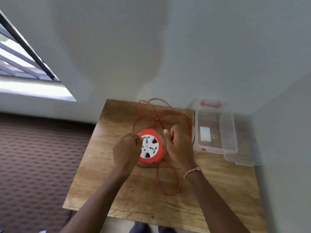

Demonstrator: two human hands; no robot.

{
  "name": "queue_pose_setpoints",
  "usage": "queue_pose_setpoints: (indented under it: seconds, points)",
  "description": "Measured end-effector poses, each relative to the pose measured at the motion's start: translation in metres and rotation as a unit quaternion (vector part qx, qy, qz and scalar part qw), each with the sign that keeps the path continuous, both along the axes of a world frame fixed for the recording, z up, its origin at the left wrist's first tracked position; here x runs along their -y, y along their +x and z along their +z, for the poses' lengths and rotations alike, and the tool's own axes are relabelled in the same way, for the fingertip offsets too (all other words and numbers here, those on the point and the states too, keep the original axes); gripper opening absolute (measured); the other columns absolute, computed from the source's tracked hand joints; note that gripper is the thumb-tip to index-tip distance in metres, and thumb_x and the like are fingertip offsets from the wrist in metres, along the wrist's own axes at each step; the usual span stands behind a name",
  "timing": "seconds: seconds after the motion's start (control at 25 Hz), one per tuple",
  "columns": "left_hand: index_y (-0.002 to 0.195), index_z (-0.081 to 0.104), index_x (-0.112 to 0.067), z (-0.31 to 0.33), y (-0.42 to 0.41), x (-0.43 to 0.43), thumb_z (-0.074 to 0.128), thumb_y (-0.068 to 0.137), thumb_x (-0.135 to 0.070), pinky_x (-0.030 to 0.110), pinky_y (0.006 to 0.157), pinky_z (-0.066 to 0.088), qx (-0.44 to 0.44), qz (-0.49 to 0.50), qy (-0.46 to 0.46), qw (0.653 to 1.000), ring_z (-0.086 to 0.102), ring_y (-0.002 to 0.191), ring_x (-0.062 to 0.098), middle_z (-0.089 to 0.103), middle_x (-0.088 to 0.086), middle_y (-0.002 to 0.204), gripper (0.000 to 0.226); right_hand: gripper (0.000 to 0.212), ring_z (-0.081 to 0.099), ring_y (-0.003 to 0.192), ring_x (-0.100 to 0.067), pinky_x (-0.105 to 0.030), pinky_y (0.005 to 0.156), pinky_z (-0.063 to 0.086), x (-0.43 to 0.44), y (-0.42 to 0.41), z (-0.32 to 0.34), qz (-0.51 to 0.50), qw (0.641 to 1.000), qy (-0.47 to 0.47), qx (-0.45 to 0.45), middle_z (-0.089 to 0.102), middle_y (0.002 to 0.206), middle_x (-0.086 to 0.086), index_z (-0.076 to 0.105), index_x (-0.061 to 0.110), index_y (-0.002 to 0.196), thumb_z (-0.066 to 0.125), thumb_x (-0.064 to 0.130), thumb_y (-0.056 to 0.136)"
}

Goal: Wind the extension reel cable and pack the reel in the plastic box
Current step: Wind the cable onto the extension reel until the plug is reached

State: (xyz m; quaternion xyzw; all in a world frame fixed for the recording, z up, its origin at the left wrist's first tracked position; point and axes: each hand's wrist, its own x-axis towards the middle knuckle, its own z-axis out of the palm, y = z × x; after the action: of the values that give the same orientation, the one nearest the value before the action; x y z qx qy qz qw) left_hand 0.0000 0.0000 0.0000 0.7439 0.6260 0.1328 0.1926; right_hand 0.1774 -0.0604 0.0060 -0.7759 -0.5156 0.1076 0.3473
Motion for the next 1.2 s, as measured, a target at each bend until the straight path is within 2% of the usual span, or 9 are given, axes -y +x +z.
queue_pose_setpoints:
  seconds: [0.08, 0.2, 0.4, 0.52, 0.72, 0.88, 0.96, 1.04, 1.2]
  points:
    - [0.094, 0.075, -0.022, -0.032, -0.006, -0.002, 0.060, 0.095, -0.048, 0.035, 0.066, 0.051, 0.005, 0.021, -0.002, 1.000, 0.069, 0.083, 0.028, 0.070, -0.001, 0.093, 0.030, 0.028, 0.047, 0.061, -0.012, -0.037, 0.056, 0.043, 0.000, 0.001, -0.036, 0.010, 1.000, 0.001, -0.008, 0.051, 0.067, 0.008, 0.047, 0.021, 0.077, 0.059, 0.036, 0.099]
    - [0.097, 0.066, -0.021, -0.076, -0.021, -0.004, 0.060, 0.096, -0.045, 0.038, 0.065, 0.051, 0.057, 0.042, 0.026, 0.997, 0.067, 0.080, 0.029, 0.066, 0.001, 0.098, 0.025, 0.013, 0.057, 0.083, -0.011, -0.033, 0.073, 0.048, 0.007, 0.010, -0.084, 0.067, 0.998, 0.003, -0.019, 0.065, 0.090, 0.007, 0.066, 0.019, 0.094, 0.068, 0.032, 0.095]
    - [0.112, 0.062, -0.024, -0.117, -0.038, -0.019, 0.059, 0.099, -0.037, 0.036, 0.072, 0.054, 0.183, 0.019, 0.058, 0.981, 0.067, 0.077, 0.016, 0.070, -0.007, 0.095, 0.019, 0.021, 0.063, 0.100, -0.017, -0.029, 0.090, 0.048, 0.009, 0.022, -0.125, 0.116, 0.988, 0.090, 0.046, 0.070, 0.107, -0.003, 0.071, 0.009, 0.108, 0.072, 0.024, 0.093]
    - [0.116, 0.068, -0.024, -0.127, -0.043, -0.021, 0.054, 0.101, -0.037, 0.038, 0.077, 0.056, 0.192, -0.012, 0.102, 0.976, 0.069, 0.078, 0.016, 0.074, -0.005, 0.093, 0.024, 0.016, 0.067, 0.103, -0.011, -0.027, 0.093, 0.050, 0.011, 0.025, -0.132, 0.121, 0.982, 0.142, 0.039, 0.074, 0.108, 0.002, 0.074, 0.011, 0.110, 0.070, 0.014, 0.095]
    - [0.139, 0.057, -0.030, -0.136, -0.050, -0.015, 0.040, 0.096, -0.048, 0.047, 0.092, 0.053, 0.178, -0.093, 0.095, 0.975, 0.065, 0.109, 0.022, 0.069, -0.002, 0.124, 0.049, 0.019, 0.068, 0.105, -0.002, -0.035, 0.089, 0.056, 0.014, 0.030, -0.142, 0.133, 0.978, 0.163, 0.016, 0.074, 0.110, 0.011, 0.075, 0.016, 0.114, 0.068, 0.016, 0.096]
    - [0.143, 0.055, -0.030, -0.137, -0.052, -0.008, 0.043, 0.097, -0.046, 0.046, 0.089, 0.056, 0.202, -0.112, 0.153, 0.961, 0.065, 0.101, 0.022, 0.068, -0.001, 0.121, 0.049, 0.019, 0.071, 0.097, 0.001, -0.027, 0.084, 0.058, 0.022, 0.030, -0.143, 0.140, 0.961, 0.237, 0.014, 0.076, 0.106, 0.009, 0.077, 0.014, 0.111, 0.073, 0.013, 0.093]
    - [0.143, 0.055, -0.030, -0.133, -0.052, 0.002, 0.044, 0.101, -0.045, 0.043, 0.093, 0.058, 0.298, -0.112, 0.143, 0.937, 0.067, 0.108, 0.016, 0.069, -0.006, 0.124, 0.046, 0.018, 0.073, 0.092, -0.001, -0.025, 0.079, 0.059, 0.033, 0.026, -0.138, 0.152, 0.948, 0.278, -0.004, 0.077, 0.103, 0.008, 0.078, 0.013, 0.109, 0.074, 0.012, 0.091]
    - [0.137, 0.061, -0.029, -0.126, -0.050, 0.013, 0.044, 0.107, -0.041, 0.042, 0.098, 0.057, 0.425, -0.111, 0.106, 0.892, 0.069, 0.114, 0.015, 0.073, -0.007, 0.123, 0.036, 0.018, 0.074, 0.092, -0.005, -0.028, 0.079, 0.060, 0.041, 0.020, -0.130, 0.171, 0.939, 0.294, -0.053, 0.078, 0.102, 0.007, 0.078, 0.014, 0.108, 0.075, 0.012, 0.090]
    - [0.115, 0.074, -0.019, -0.107, -0.038, 0.035, 0.052, 0.104, -0.038, 0.060, 0.104, 0.050, 0.602, -0.086, 0.008, 0.794, 0.070, 0.113, 0.036, 0.077, 0.012, 0.116, 0.031, 0.018, 0.075, 0.081, -0.015, -0.036, 0.074, 0.060, 0.053, 0.012, -0.104, 0.175, 0.910, 0.311, -0.212, 0.079, 0.091, -0.001, 0.077, 0.009, 0.101, 0.079, 0.006, 0.084]
